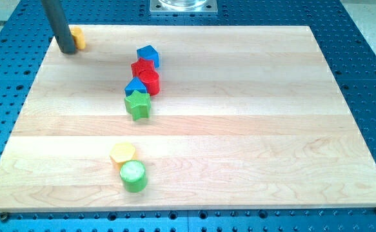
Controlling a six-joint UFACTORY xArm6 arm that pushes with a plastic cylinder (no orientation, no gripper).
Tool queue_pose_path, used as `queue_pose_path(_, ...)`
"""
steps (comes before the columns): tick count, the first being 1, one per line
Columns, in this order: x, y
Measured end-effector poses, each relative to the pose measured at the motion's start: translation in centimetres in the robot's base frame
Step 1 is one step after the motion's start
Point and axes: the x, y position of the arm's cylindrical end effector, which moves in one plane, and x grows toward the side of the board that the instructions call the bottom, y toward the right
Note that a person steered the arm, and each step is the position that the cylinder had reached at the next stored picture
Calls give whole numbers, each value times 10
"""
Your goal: Move the arm close to the green circle
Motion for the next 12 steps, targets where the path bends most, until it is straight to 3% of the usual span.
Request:
queue_pose_path(2,30,56)
queue_pose_path(3,2,130)
queue_pose_path(4,-10,168)
queue_pose_path(6,42,196)
queue_pose_path(7,42,283)
queue_pose_path(8,105,341)
queue_pose_path(9,191,328)
queue_pose_path(11,264,249)
queue_pose_path(12,299,295)
